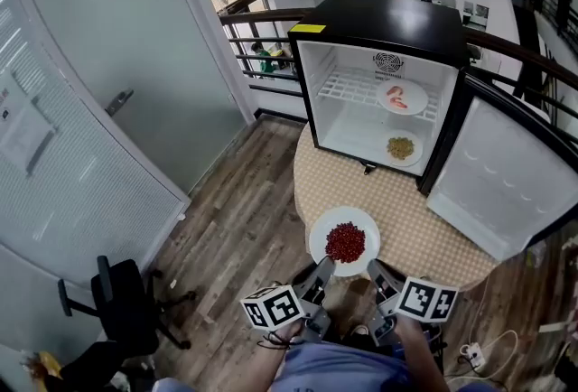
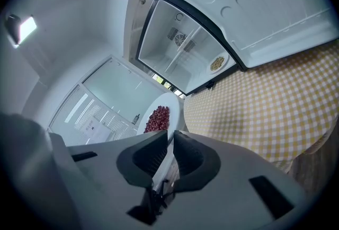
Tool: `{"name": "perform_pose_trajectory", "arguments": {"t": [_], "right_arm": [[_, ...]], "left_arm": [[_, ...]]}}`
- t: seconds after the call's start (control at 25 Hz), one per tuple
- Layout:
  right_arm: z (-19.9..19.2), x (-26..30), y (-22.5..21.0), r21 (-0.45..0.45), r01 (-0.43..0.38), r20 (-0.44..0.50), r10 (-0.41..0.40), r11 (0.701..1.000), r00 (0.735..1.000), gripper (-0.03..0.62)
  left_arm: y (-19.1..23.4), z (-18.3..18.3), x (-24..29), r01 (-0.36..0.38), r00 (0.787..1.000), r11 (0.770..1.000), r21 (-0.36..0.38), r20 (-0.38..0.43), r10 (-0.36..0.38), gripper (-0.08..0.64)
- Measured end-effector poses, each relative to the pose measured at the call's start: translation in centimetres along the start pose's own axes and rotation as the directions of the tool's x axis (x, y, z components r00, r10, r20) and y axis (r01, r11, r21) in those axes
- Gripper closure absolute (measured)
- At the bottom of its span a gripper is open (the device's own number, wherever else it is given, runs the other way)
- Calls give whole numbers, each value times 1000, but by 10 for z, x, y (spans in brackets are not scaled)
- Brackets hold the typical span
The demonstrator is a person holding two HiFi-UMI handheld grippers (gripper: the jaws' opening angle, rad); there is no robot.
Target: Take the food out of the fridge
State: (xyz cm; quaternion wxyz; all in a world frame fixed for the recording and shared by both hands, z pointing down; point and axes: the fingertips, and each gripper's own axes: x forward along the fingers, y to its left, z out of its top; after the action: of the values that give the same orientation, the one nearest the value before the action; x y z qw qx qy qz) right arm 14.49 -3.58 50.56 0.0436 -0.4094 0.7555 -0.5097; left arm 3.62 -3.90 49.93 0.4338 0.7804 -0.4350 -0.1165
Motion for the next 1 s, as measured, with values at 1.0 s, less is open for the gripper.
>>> {"name": "perform_pose_trajectory", "arguments": {"t": [1.0], "right_arm": [[-137, 67, 116, -28, -4, -60, 3, 1000, 998, 551]], "left_arm": [[78, 53, -169, -35, 998, 998, -59, 46, 38, 509]]}}
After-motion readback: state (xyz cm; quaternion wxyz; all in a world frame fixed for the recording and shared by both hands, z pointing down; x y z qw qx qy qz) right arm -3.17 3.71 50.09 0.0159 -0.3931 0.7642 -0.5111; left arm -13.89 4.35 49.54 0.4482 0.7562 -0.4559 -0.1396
